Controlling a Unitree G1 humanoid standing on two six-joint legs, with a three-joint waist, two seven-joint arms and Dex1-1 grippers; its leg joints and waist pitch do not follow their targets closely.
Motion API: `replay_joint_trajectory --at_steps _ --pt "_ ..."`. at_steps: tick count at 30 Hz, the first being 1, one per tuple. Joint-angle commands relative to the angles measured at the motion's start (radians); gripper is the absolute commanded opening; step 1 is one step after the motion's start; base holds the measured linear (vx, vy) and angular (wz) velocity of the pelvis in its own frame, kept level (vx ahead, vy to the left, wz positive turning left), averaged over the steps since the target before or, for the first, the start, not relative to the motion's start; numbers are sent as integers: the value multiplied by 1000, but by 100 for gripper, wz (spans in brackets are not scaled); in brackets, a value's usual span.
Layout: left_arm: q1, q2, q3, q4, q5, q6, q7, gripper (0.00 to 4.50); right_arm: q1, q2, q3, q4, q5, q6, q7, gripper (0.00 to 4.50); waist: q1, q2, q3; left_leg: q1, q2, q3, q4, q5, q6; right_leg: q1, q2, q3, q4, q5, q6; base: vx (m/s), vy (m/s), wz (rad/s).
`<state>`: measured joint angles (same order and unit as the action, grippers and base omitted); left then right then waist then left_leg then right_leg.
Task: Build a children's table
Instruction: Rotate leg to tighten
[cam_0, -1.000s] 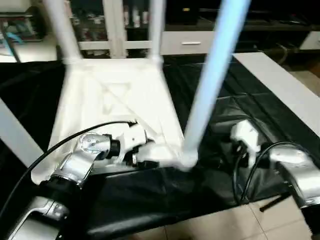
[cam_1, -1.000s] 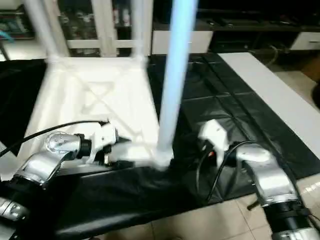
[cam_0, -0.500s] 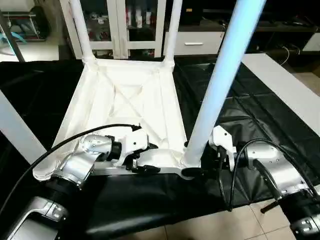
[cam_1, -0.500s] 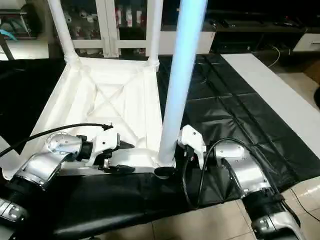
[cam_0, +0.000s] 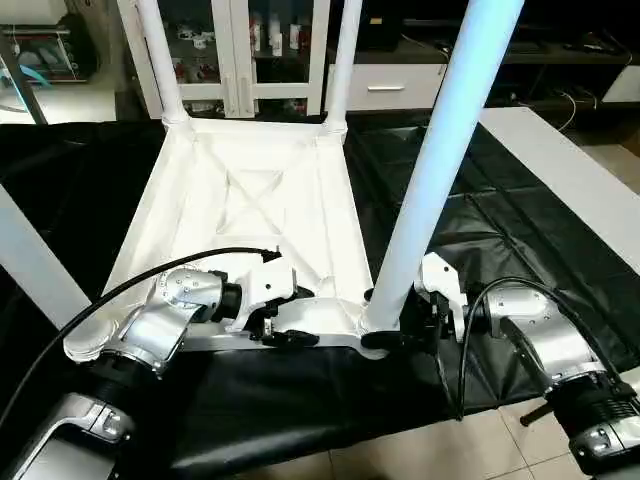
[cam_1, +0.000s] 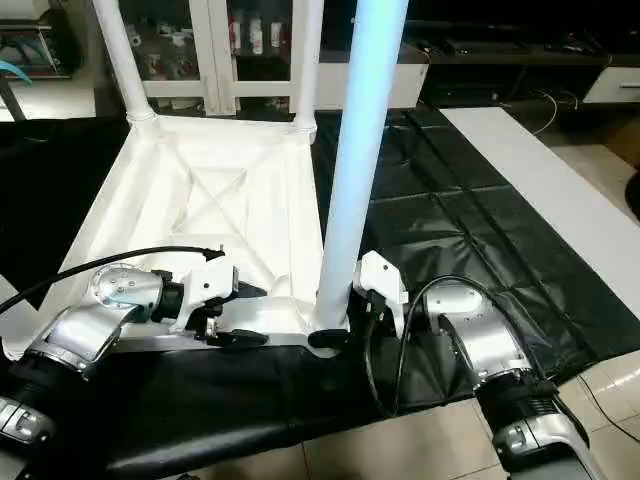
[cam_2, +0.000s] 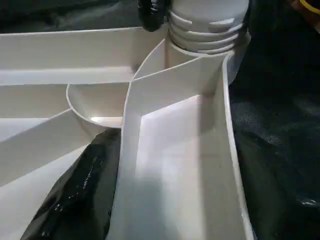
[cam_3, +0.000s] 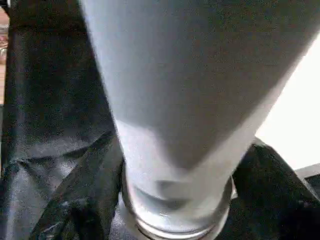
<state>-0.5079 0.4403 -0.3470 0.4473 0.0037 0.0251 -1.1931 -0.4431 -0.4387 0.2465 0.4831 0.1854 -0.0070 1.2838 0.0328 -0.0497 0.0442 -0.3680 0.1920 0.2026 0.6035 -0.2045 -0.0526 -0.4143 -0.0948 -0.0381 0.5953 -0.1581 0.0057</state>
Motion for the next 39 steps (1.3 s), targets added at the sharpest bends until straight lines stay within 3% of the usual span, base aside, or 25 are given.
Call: replay_joint_trajectory --at_steps 1,3,4,9,13,15,22,25,31,36,37,39 --pt "12 -15 -47 2 11 44 -39 313 -21 5 14 1 -13 -10 1 292 -5 5 -58 17 43 -15 -81 -232 29 39 -40 30 -57 -209 -254 0 0 0" --pt "-1 -25 -30 -5 -9 89 -34 368 -22 6 14 3 -15 -13 -1 280 -4 9 -58 18 42 -15 -82 -235 26 39 -40 30 -57 -216 -255 0 0 0" --pt "-6 -28 -27 -8 -11 88 -30 381 -21 7 14 4 -17 -15 -3 278 -5 6 -59 17 41 -15 -81 -235 25 39 -39 30 -57 -214 -256 0 0 0" --pt "-12 -27 -25 -18 -16 90 -35 417 -22 10 16 7 -22 -23 -8 263 -6 6 -60 16 41 -15 -79 -208 38 41 -39 30 -54 -178 -264 0 0 0" --pt "-6 -7 -16 -92 -36 122 -48 442 -28 17 15 21 -40 -51 -30 263 -6 6 -59 16 42 -15 -79 -223 34 41 -40 30 -56 -202 -264 0 0 0" --pt "9 11 5 -182 -56 147 -38 442 -33 23 10 33 -51 -71 -47 263 -10 11 -60 14 43 -17 -81 -220 29 44 -41 29 -53 -193 -265 0 0 0" --pt "13 2 52 -236 -59 117 22 442 -38 27 6 40 -55 -79 -55 263 -11 12 -58 16 43 -15 -79 -222 33 42 -37 28 -54 -183 -277 0 0 0" --pt "22 1 69 -275 -73 145 32 442 -40 31 3 43 -56 -86 -62 263 -17 10 -58 12 40 -17 -80 -242 25 43 -38 29 -56 -223 -258 0 0 0" --pt "61 5 24 -365 -72 222 15 442 -45 32 -17 50 -57 -105 -91 263 -27 15 -59 13 42 -17 -80 -235 29 42 -35 28 -55 -200 -266 0 0 0" --pt "75 19 -22 -362 -27 236 22 397 -41 25 -28 45 -57 -109 -92 263 -29 16 -58 14 41 -17 -80 -256 28 40 -33 29 -59 -223 -261 0 0 0" --pt "77 25 -38 -362 -13 239 21 397 -39 21 -32 42 -57 -110 -91 263 -29 21 -57 15 41 -18 -80 -262 25 40 -33 29 -59 -231 -257 0 0 0" --pt "77 25 -44 -361 -4 243 28 387 -39 20 -32 43 -58 -111 -92 263 -30 18 -57 14 41 -18 -80 -264 23 41 -33 28 -60 -231 -254 0 0 0"
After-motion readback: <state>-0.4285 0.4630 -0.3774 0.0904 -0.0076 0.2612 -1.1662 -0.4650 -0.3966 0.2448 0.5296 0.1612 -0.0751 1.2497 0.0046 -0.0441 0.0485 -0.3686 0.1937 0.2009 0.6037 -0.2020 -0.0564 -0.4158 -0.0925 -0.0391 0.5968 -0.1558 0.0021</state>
